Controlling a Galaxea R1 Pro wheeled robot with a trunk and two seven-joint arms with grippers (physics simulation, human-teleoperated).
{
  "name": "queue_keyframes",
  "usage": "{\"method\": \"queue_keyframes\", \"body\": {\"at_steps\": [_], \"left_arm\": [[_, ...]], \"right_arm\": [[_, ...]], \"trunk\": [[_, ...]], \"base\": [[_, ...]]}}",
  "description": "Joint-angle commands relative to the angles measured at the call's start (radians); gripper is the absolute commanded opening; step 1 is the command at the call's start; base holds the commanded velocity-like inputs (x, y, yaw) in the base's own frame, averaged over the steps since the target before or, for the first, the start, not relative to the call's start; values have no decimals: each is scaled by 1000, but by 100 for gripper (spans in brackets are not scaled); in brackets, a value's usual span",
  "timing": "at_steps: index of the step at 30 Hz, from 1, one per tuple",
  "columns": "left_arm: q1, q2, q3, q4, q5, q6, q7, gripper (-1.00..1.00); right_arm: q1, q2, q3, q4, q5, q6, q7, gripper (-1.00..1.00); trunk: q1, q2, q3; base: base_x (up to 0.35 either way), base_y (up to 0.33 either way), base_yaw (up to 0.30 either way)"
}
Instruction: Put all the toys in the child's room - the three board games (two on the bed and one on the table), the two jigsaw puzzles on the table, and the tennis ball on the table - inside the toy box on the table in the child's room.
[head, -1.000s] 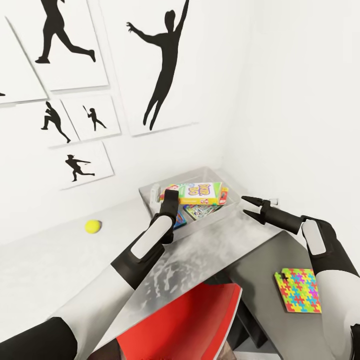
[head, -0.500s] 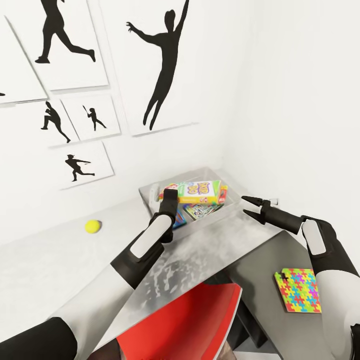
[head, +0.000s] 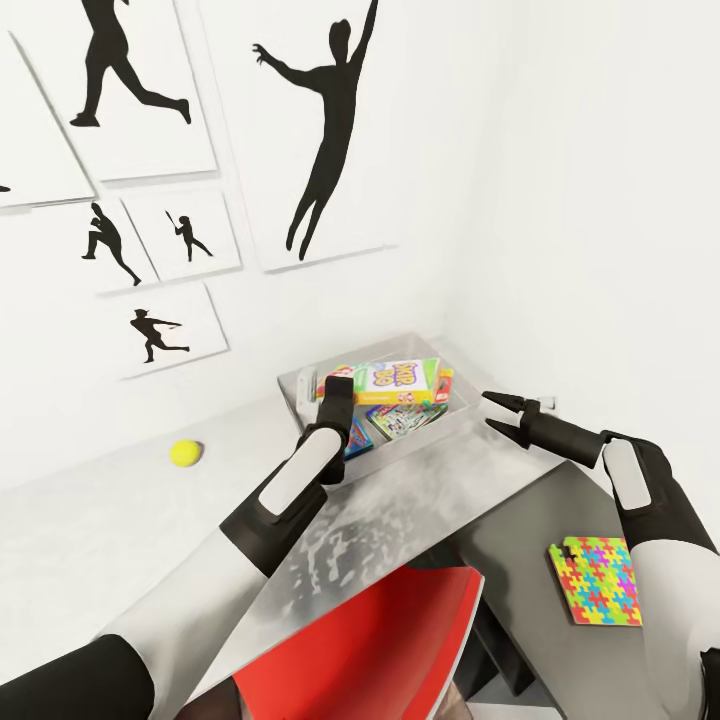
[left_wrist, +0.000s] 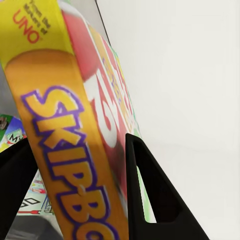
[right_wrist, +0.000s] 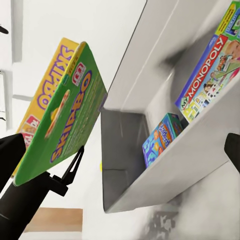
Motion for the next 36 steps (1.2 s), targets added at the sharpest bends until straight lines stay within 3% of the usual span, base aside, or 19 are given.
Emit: {"method": "queue_keyframes", "body": {"at_steps": [1, 26, 27, 36], "left_arm": [[-1, 0, -1, 0, 3, -6, 3, -100], [-1, 0, -1, 0, 2, -18, 1, -100], [-1, 0, 0, 0, 2, -18, 2, 100], [-1, 0, 22, 0, 2, -14, 1, 100]], "right_arm": [[-1, 0, -2, 0, 6, 4, 7, 100], [-1, 1, -2, 0, 7, 4, 8, 100], [-1, 1, -2, 0, 7, 4, 8, 100], [-1, 0, -2, 0, 8, 4, 8, 100]], "trunk": [[1, -2, -2], [1, -2, -2], [1, -2, -2], [1, -2, -2]], "base": [[0, 0, 0], [0, 0, 0], [0, 0, 0], [0, 0, 0]]}}
